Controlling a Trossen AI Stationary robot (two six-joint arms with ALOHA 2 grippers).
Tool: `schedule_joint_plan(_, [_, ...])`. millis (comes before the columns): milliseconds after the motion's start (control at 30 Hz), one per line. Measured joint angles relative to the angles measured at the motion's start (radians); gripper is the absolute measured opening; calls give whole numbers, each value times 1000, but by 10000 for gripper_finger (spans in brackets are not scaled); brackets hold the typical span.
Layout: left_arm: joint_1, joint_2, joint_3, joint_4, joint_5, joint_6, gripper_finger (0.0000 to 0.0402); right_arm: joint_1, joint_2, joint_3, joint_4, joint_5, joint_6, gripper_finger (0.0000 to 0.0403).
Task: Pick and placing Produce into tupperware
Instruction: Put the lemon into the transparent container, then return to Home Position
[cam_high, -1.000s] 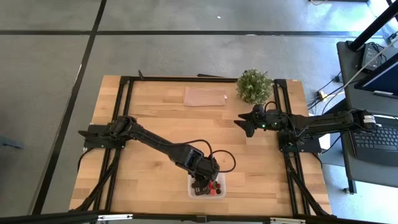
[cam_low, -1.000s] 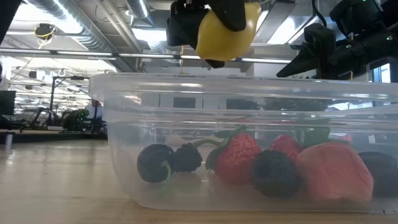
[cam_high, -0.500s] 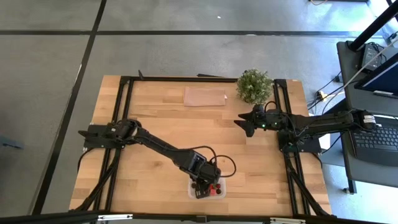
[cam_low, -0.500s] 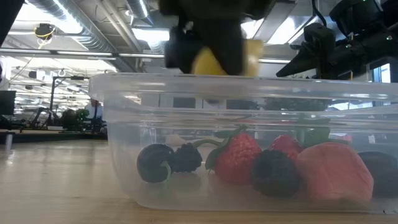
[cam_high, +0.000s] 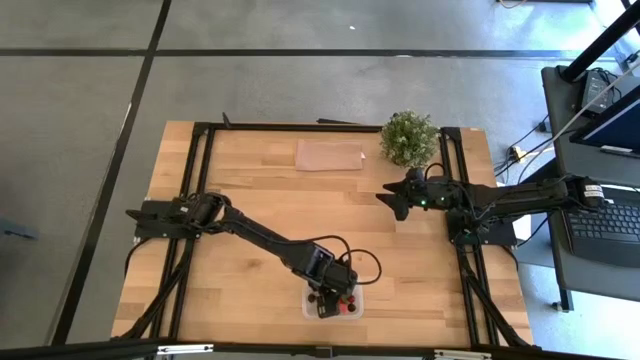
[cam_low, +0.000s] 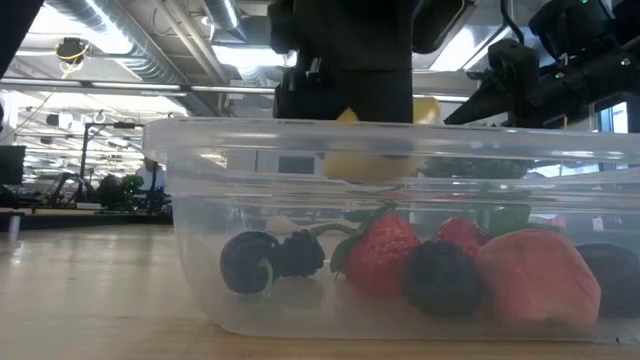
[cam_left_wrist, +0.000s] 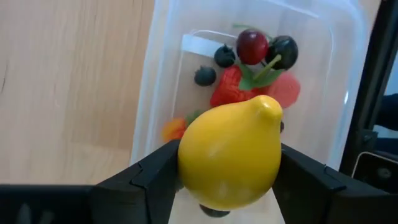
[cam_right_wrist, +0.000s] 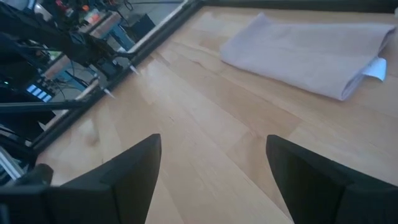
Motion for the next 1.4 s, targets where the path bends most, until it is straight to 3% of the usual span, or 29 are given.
schedule_joint_plan(433, [34, -24, -1, -33, 4, 61, 223, 0, 1, 0, -3, -1, -2, 291])
schedule_joint_plan(567, [45, -90, 0, -32, -29, 114, 226, 0, 1, 0, -2, -1, -2, 291])
schedule_joint_plan(733, [79, -203, -1, -58, -148, 203, 224, 0, 1, 0, 5, -2, -4, 291])
schedule_joint_plan(867, [115, -315, -1, -44, -168, 281, 223, 0, 1, 0, 6, -2, -8, 291])
schedule_joint_plan(967, [132, -415, -1, -40, -265, 354, 227, 0, 1, 0, 20, -2, -30, 291])
schedule_joint_plan(1167, [160, -613, 0, -55, -613, 530, 228, -24, 0, 0, 200, -1, -99, 291])
schedule_joint_plan(1300, [202, -726, -3, -120, -675, 550, 228, -75, -13, 64, 237, -5, -206, 291])
schedule_joint_plan(1400, [230, -823, -64, -125, -698, 561, 228, -122, -31, 173, 121, -9, -308, 291])
